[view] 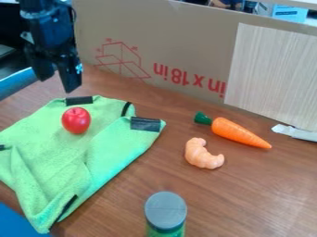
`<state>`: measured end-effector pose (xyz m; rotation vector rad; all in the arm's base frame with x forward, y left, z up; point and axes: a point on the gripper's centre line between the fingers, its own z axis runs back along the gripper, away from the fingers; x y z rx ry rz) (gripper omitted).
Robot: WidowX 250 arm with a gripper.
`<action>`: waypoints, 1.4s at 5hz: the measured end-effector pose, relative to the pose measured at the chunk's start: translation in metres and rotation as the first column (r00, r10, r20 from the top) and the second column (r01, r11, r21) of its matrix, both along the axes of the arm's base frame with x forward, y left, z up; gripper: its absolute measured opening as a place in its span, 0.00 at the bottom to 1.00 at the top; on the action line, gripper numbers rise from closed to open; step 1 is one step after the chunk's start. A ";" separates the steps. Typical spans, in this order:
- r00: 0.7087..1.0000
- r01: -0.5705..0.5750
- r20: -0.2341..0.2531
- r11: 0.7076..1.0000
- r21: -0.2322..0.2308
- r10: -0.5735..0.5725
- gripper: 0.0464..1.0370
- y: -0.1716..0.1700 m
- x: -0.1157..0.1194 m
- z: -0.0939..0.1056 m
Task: Move the red figure from the cloth and put it on the table
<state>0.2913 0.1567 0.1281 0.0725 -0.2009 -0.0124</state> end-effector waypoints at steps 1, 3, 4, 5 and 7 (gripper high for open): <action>0.997 -0.024 -0.071 1.000 0.000 0.024 0.96 0.010 0.010 -0.021; 0.992 0.024 -0.123 0.999 0.040 -0.019 0.96 0.012 0.011 -0.042; 0.989 0.043 -0.142 0.999 0.024 -0.039 0.96 0.008 0.006 -0.048; 0.987 0.038 -0.155 0.999 0.016 -0.035 0.96 0.004 0.006 -0.049; 0.977 0.022 -0.211 1.000 -0.004 -0.022 0.93 0.003 0.007 -0.067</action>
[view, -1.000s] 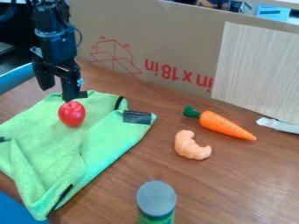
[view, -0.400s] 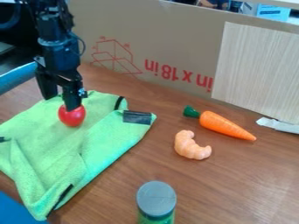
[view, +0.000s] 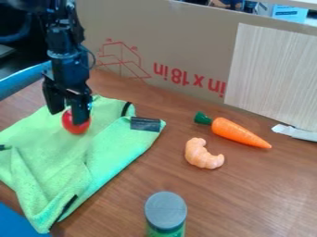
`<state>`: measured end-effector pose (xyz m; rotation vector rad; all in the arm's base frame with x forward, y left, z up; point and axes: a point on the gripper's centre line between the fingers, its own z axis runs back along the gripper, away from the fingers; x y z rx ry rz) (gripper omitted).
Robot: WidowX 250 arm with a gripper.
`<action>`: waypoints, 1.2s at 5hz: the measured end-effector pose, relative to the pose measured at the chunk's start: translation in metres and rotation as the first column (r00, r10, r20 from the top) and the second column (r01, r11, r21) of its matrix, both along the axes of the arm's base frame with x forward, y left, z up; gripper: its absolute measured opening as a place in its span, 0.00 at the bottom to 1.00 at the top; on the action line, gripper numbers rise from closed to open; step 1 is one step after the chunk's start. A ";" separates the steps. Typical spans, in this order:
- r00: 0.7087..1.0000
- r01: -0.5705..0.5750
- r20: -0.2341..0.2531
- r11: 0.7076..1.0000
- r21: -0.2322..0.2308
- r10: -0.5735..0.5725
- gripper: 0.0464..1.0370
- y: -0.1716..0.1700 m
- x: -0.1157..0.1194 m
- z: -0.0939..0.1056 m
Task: Move the red figure from the cloth and put it on the table
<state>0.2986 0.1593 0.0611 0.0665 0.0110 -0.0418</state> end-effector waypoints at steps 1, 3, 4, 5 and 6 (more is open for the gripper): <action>1.000 -0.009 0.000 1.000 -0.001 0.009 0.68 0.001 0.003 0.002; 0.998 -0.063 0.020 0.998 -0.006 0.063 0.24 0.006 0.019 0.007; 0.998 -0.070 0.011 0.998 -0.008 0.070 0.06 0.007 0.020 0.008; 0.998 -0.070 0.000 0.997 -0.013 0.070 0.00 0.007 0.020 0.009; 0.998 -0.068 -0.009 0.997 -0.021 0.068 0.02 0.008 0.019 0.009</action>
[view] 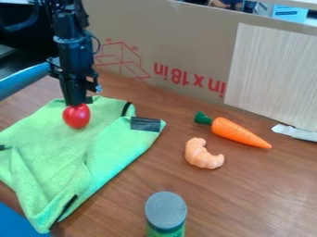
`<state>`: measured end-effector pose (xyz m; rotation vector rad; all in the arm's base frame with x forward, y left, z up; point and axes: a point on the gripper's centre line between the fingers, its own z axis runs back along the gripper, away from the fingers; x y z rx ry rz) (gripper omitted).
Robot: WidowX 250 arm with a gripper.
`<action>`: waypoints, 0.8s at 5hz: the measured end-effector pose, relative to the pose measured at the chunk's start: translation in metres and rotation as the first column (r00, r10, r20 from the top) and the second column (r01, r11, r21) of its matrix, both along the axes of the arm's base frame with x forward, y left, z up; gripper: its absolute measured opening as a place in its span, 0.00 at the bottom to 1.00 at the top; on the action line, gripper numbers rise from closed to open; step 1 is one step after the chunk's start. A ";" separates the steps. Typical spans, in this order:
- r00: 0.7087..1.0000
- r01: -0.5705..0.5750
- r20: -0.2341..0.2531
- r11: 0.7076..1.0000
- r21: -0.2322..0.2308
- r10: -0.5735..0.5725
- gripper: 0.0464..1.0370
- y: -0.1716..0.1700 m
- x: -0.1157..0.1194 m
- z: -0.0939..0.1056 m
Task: Move the red figure from the cloth and put it on the table
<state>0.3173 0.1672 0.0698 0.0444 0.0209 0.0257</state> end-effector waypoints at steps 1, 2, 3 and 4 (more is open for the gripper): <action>1.000 -0.010 -0.019 1.000 -0.020 0.010 0.18 -0.001 -0.002 0.000; 0.999 -0.016 -0.039 0.999 -0.035 0.014 0.41 -0.001 -0.003 -0.004; 0.996 -0.010 -0.093 0.998 -0.057 0.005 0.73 -0.004 -0.009 -0.011; 0.991 0.028 -0.131 0.997 -0.067 -0.037 0.96 -0.015 -0.006 -0.021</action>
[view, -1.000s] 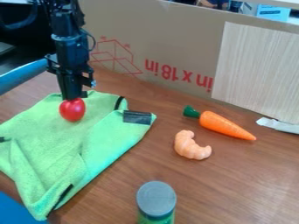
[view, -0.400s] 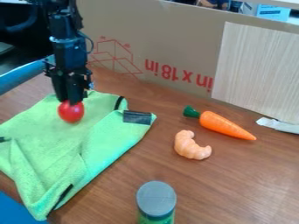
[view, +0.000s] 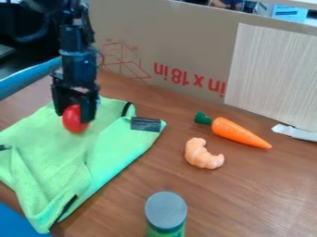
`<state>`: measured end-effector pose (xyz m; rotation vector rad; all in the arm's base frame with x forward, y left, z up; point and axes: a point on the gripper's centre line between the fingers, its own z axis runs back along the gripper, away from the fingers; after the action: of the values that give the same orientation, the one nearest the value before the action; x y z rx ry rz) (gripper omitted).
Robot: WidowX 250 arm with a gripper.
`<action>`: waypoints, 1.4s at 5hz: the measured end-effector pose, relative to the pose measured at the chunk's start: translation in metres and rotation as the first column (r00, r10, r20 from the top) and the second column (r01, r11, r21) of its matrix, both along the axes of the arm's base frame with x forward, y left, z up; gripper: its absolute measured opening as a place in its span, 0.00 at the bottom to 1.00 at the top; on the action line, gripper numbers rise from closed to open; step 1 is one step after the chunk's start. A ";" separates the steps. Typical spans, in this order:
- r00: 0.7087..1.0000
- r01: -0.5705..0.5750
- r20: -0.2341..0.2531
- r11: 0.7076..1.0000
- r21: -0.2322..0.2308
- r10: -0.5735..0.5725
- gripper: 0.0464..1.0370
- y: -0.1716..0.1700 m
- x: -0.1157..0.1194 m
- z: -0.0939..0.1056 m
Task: Move the red figure from the cloth and put it on the table
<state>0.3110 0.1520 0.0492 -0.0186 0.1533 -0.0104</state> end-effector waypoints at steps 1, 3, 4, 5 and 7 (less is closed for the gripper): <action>0.999 0.018 -0.047 1.000 -0.007 -0.018 0.92 -0.005 -0.003 -0.009; 0.997 0.055 -0.049 0.998 -0.013 -0.055 0.83 -0.012 -0.007 -0.008; 0.994 0.109 -0.004 0.993 -0.051 -0.109 0.83 -0.045 -0.005 0.014; 0.988 0.155 -0.009 0.985 -0.079 -0.156 0.83 -0.082 -0.011 0.022; 0.968 0.248 -0.015 0.964 -0.092 -0.250 0.83 -0.149 -0.011 0.031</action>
<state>0.2998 0.0025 0.0802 -0.0895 0.1805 -0.2690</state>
